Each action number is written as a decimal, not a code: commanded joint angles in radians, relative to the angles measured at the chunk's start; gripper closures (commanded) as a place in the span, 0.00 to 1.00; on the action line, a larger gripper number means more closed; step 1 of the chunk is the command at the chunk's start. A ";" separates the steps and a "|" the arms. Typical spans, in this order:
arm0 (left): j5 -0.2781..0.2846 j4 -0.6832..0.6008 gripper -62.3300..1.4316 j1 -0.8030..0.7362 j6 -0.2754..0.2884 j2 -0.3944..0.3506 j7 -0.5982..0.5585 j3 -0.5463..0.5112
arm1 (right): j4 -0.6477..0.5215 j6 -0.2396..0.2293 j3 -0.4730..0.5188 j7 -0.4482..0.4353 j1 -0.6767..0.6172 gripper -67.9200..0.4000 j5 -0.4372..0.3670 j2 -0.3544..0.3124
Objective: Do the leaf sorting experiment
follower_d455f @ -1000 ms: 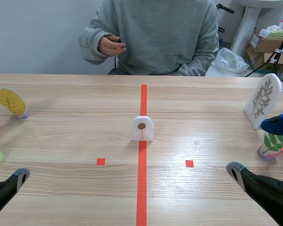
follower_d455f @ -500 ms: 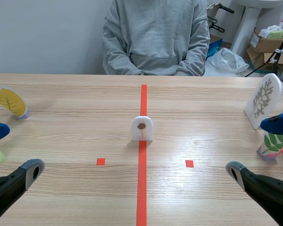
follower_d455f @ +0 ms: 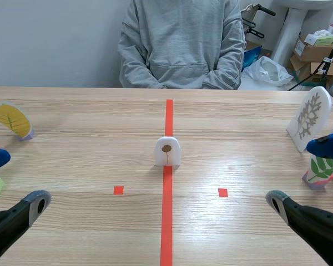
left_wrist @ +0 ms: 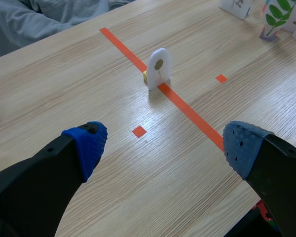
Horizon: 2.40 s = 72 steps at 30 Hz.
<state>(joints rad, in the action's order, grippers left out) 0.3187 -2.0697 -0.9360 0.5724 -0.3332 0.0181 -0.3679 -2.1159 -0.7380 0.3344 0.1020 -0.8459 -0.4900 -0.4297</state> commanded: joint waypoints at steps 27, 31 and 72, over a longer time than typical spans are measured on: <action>0.011 -0.002 0.18 0.006 0.000 0.000 -0.013 -0.005 | 0.000 -0.008 0.012 -0.019 0.001 0.15 -0.012 -0.014; 0.011 -0.002 0.18 0.006 0.000 0.000 -0.013 -0.005 | 0.000 -0.008 0.012 -0.019 0.001 0.15 -0.012 -0.014; -0.216 0.922 0.18 1.029 -0.039 -0.068 -0.021 0.634 | 0.000 -0.008 0.012 -0.021 0.001 0.15 -0.011 -0.013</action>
<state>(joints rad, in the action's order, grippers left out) 0.0872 -1.1217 0.0822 0.5316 -0.4252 0.0113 0.2714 -2.1159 -0.7380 0.3344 0.0948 -0.8459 -0.4896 -0.4297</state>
